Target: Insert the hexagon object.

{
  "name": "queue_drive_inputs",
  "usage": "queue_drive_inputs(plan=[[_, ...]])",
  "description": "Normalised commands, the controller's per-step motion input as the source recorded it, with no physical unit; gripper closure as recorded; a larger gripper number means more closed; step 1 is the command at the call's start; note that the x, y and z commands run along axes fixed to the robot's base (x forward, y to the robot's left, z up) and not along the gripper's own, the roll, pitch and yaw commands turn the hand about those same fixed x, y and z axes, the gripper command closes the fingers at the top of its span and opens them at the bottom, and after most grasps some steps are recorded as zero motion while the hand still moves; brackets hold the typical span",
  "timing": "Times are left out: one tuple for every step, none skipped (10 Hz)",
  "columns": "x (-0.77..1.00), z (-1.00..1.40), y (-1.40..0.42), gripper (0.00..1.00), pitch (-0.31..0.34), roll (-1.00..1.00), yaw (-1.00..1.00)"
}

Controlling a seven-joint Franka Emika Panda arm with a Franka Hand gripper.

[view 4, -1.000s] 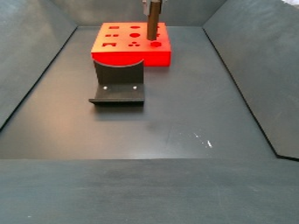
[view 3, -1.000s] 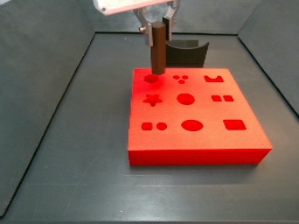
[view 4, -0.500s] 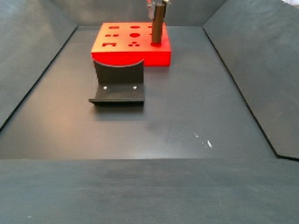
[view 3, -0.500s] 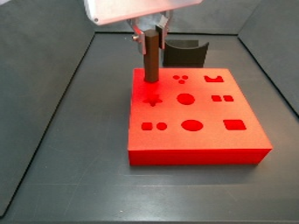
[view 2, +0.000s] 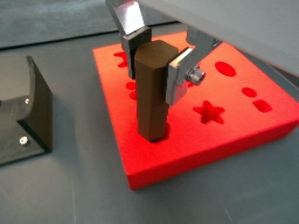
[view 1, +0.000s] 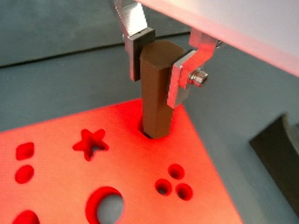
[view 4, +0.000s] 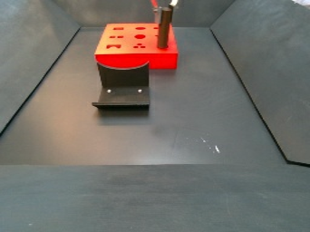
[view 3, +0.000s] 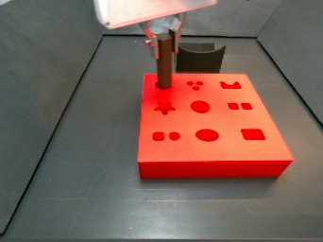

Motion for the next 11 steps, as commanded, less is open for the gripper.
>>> queue_drive_inputs(plan=[[-0.16, -0.03, -0.11, 1.00, -0.026, 0.00, 0.00], [0.00, -0.22, 0.00, 1.00, -0.009, 0.00, 0.03], [0.00, -0.41, 0.00, 1.00, -0.017, -0.01, 0.00], [0.15, -0.87, 0.18, 1.00, 0.031, -0.15, 0.01], [0.19, -0.99, 0.27, 1.00, 0.007, -0.10, 0.00], [0.32, -1.00, 0.24, 1.00, 0.000, -0.09, 0.00], [0.45, -1.00, 0.08, 1.00, 0.016, -0.04, 0.00], [0.27, -0.98, 0.00, 1.00, 0.029, -0.05, -0.18], [0.01, -1.00, 0.00, 1.00, 0.083, 0.00, -0.23], [-0.14, -1.00, 0.00, 1.00, 0.046, 0.00, -0.21], [-0.16, -0.59, 0.01, 1.00, 0.000, -0.02, -0.14]])
